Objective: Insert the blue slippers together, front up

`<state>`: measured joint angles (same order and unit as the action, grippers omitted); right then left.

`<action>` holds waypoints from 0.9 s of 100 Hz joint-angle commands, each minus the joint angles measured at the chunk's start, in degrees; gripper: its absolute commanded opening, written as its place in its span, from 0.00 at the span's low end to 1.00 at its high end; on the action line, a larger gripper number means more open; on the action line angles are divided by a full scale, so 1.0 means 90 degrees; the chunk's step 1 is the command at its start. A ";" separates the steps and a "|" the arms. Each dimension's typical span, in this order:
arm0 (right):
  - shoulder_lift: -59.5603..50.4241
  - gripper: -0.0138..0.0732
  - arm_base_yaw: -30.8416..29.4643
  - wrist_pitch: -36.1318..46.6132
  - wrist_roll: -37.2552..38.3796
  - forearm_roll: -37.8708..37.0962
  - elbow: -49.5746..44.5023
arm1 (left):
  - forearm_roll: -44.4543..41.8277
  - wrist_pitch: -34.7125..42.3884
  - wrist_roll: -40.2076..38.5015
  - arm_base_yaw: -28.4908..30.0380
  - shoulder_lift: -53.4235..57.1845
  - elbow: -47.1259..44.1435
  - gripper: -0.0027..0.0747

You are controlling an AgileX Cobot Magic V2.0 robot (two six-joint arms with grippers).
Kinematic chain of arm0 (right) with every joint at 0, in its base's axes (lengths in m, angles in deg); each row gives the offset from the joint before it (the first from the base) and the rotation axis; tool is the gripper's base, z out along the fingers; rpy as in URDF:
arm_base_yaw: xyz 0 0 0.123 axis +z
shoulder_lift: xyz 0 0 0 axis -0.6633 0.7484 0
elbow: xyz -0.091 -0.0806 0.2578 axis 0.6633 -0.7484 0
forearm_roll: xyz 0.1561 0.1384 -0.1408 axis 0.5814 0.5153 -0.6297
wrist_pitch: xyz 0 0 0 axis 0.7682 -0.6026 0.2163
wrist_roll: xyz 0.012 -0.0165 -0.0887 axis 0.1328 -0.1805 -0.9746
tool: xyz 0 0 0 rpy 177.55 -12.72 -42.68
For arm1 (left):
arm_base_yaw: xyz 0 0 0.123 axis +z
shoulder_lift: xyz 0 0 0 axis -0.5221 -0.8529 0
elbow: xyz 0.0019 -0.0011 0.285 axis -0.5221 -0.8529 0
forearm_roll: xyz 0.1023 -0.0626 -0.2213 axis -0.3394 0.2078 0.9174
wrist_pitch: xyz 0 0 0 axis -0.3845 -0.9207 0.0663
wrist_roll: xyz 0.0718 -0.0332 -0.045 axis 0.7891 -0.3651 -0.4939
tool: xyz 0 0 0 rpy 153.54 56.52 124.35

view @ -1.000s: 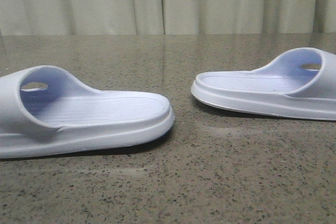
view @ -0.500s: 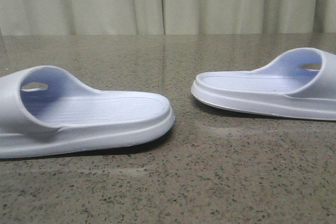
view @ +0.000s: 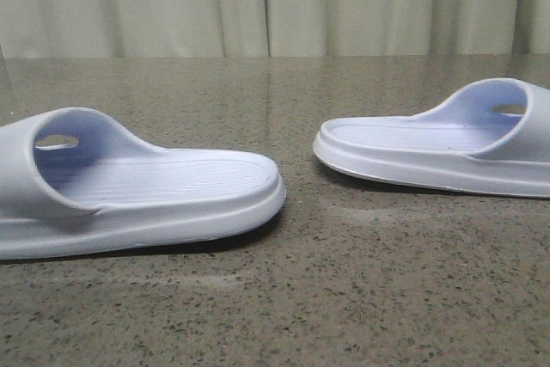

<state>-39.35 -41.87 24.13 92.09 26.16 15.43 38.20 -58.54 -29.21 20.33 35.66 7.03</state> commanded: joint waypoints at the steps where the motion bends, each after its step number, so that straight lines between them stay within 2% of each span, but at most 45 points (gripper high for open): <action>1: 0.0128 0.64 -0.0043 0.0530 -0.0029 0.0025 0.0212 | 0.0104 -0.0653 -0.0044 -0.0079 -0.0115 0.0015 0.62; 11: 0.0128 0.64 -0.0043 0.0530 -0.0029 0.0025 0.0212 | 0.0104 -0.0653 -0.0044 -0.0079 -0.0115 0.0015 0.58; 26: 0.0128 0.64 -0.0043 0.0530 -0.0029 0.0025 0.0212 | 0.0079 -0.0631 -0.0044 -0.0079 -0.0115 0.0015 0.44; 51: 0.0128 0.64 -0.0043 0.0530 -0.0029 0.0025 0.0212 | 0.0079 -0.0604 -0.0044 -0.0079 -0.0115 0.0015 0.05; 75: 0.0128 0.64 -0.0043 0.0539 -0.0029 0.0025 0.0212 | 0.0179 -0.0397 -0.0044 -0.0079 -0.0115 0.0015 0.06; 90: 0.0128 0.64 -0.0043 0.0686 -0.0029 0.0025 0.0212 | 0.0782 -0.0364 0.0246 -0.0079 -0.0115 0.0027 0.06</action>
<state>-39.35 -41.87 24.67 92.09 26.16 15.43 41.11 -62.04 -28.68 20.00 35.12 6.54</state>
